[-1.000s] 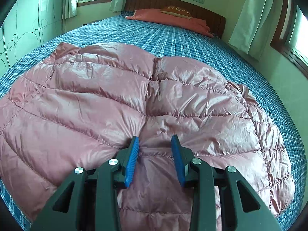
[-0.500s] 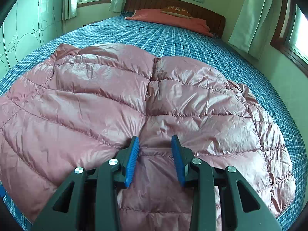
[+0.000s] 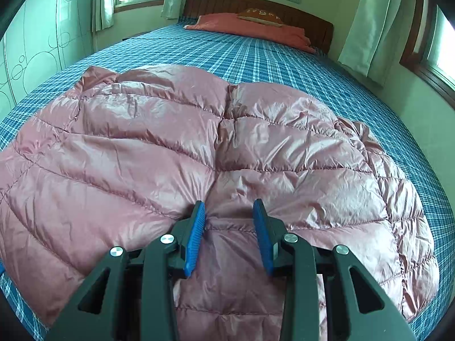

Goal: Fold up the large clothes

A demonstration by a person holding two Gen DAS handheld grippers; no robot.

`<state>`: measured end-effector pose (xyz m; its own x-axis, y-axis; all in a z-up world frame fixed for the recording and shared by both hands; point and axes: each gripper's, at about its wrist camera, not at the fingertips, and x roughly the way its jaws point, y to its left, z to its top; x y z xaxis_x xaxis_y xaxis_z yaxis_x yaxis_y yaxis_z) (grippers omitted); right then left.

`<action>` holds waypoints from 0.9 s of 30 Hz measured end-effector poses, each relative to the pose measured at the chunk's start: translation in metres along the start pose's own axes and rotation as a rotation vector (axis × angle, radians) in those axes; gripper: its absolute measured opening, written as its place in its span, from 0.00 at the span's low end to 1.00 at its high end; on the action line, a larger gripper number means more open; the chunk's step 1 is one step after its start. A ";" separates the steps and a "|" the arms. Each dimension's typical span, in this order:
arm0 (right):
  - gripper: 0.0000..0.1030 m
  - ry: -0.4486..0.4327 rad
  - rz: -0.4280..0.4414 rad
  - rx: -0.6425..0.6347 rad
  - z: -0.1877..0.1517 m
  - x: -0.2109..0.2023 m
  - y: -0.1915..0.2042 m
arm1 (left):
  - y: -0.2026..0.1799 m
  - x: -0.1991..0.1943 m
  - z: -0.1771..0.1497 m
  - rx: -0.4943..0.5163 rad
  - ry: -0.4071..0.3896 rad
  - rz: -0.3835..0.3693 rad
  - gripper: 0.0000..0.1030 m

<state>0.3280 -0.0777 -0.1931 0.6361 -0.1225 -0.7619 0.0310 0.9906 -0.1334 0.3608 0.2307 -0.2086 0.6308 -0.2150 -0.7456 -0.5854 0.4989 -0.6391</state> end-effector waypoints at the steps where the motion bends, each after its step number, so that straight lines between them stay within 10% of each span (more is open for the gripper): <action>1: 0.35 -0.001 0.001 0.001 0.000 0.000 0.000 | -0.003 0.003 0.003 0.006 0.007 -0.024 0.67; 6: 0.35 -0.002 0.004 0.004 0.000 0.001 -0.001 | -0.002 0.004 0.012 0.016 0.008 -0.046 0.24; 12: 0.35 -0.003 0.010 0.008 0.001 0.002 -0.002 | -0.010 0.000 0.016 0.082 -0.007 -0.013 0.18; 14: 0.35 -0.003 0.010 0.010 0.001 0.002 -0.002 | -0.012 -0.001 0.013 0.098 -0.022 0.017 0.26; 18: 0.35 -0.004 0.011 0.010 0.000 0.001 -0.003 | -0.007 -0.002 0.000 0.062 -0.008 0.010 0.71; 27: 0.35 -0.006 0.008 0.007 0.000 0.000 -0.002 | -0.021 0.025 0.011 0.058 0.029 -0.038 0.77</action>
<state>0.3283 -0.0799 -0.1930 0.6408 -0.1141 -0.7592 0.0308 0.9919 -0.1231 0.3948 0.2242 -0.2113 0.6364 -0.2582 -0.7268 -0.5304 0.5377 -0.6554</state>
